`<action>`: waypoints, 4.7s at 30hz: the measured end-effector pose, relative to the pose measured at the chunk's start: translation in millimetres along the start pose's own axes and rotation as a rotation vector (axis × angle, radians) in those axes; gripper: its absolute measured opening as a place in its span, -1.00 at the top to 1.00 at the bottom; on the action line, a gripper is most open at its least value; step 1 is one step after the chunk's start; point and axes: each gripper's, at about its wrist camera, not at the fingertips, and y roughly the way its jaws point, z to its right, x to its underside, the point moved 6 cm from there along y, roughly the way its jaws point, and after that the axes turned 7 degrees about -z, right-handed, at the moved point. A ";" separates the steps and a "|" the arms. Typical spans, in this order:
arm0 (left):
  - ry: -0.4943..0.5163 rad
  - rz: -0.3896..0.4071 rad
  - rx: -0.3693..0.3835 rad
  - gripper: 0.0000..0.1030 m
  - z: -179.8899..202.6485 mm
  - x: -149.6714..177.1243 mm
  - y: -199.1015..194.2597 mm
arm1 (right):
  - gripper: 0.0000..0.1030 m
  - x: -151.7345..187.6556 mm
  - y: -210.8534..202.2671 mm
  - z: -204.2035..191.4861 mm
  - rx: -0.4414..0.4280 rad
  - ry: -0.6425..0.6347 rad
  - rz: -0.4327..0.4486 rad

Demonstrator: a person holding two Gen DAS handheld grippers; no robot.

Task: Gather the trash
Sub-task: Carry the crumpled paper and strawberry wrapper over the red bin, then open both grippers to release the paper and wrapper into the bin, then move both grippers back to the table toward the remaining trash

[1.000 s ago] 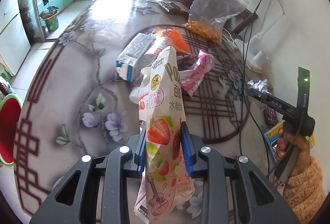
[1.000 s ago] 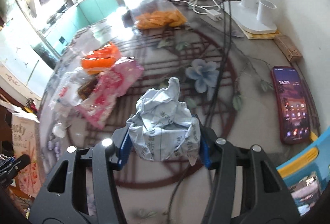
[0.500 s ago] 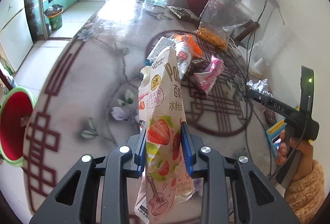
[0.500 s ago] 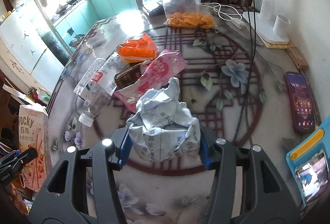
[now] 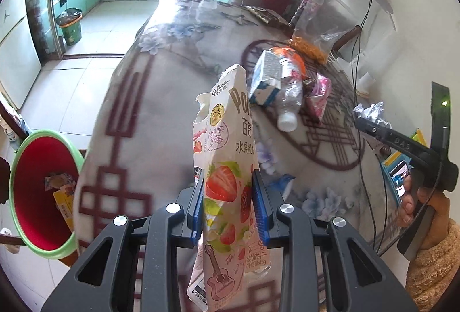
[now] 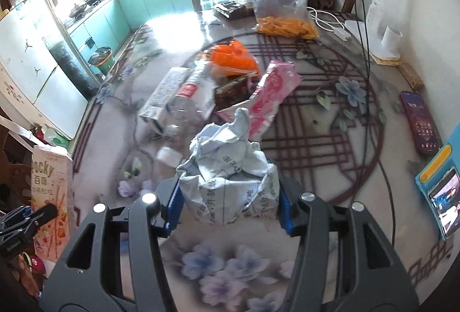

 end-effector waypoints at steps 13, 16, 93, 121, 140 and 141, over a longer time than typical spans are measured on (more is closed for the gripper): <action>-0.008 0.012 0.035 0.47 -45.6 1.2 -14.1 | -0.01 6.2 -15.1 -83.5 -0.022 -0.068 0.025; -0.021 0.020 0.032 0.47 -56.3 1.0 -18.1 | -0.01 8.3 -15.5 -101.9 -0.032 -0.096 0.023; -0.487 0.029 -0.233 0.47 -289.4 70.9 -55.3 | -0.03 66.0 36.6 -405.1 -0.431 -0.619 -0.230; -0.478 0.006 -0.261 0.47 -303.6 46.0 -33.0 | -0.53 67.1 8.5 -390.6 -0.407 -0.623 -0.179; -0.414 0.050 -0.192 -0.12 -243.8 42.9 -45.7 | -0.61 54.0 4.1 -326.1 -0.359 -0.476 -0.154; -0.392 0.051 -0.182 -0.12 -234.6 39.3 -45.5 | -0.61 52.6 5.4 -317.8 -0.352 -0.458 -0.154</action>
